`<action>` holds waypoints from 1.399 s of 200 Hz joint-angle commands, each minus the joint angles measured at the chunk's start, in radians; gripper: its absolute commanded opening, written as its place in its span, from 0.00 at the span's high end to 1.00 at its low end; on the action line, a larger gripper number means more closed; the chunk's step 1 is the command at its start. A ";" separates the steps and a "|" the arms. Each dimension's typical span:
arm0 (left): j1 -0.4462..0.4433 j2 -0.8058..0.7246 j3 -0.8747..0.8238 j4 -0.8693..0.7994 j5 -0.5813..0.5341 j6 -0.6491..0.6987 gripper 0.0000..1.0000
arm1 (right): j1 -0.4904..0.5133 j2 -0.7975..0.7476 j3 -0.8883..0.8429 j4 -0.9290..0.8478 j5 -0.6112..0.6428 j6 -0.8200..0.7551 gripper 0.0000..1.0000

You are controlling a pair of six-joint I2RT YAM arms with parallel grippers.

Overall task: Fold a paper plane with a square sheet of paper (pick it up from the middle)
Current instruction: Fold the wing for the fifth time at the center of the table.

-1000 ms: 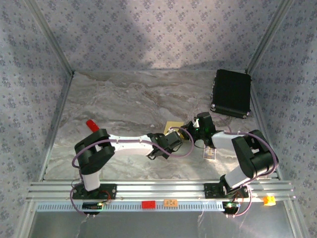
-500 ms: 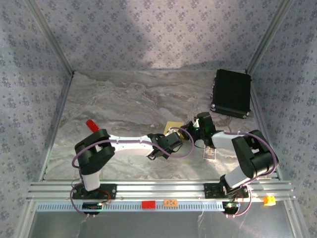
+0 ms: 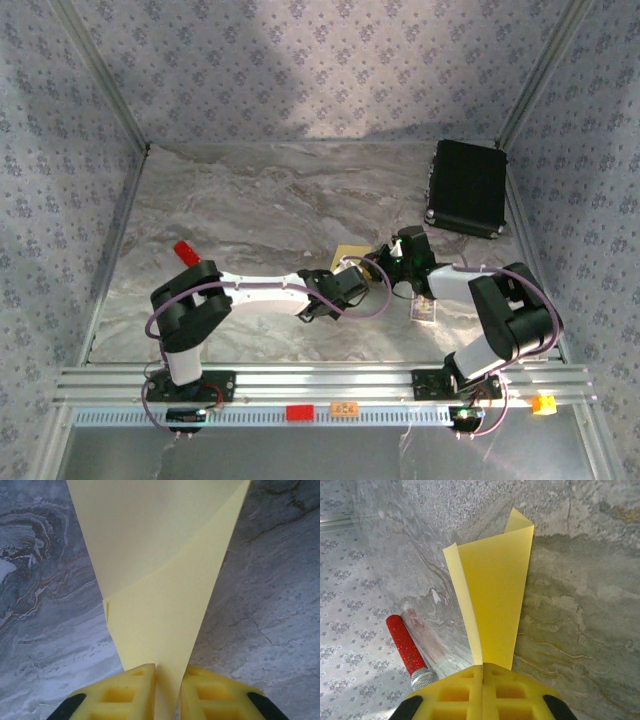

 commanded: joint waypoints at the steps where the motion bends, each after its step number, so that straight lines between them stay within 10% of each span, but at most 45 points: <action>1: -0.009 0.002 -0.001 -0.022 -0.030 -0.011 0.82 | 0.003 -0.020 0.020 -0.017 0.011 0.014 0.95; 121: 0.005 -0.008 -0.024 0.018 0.029 -0.069 0.97 | -0.017 -0.095 0.041 -0.187 0.056 -0.090 0.80; 170: 0.072 -0.085 -0.122 0.161 0.212 -0.120 0.99 | -0.074 -0.231 0.048 -0.372 0.104 -0.203 0.63; 280: 0.211 -0.101 -0.229 0.379 0.580 -0.210 0.99 | -0.087 -0.299 -0.009 -0.355 0.082 -0.197 0.61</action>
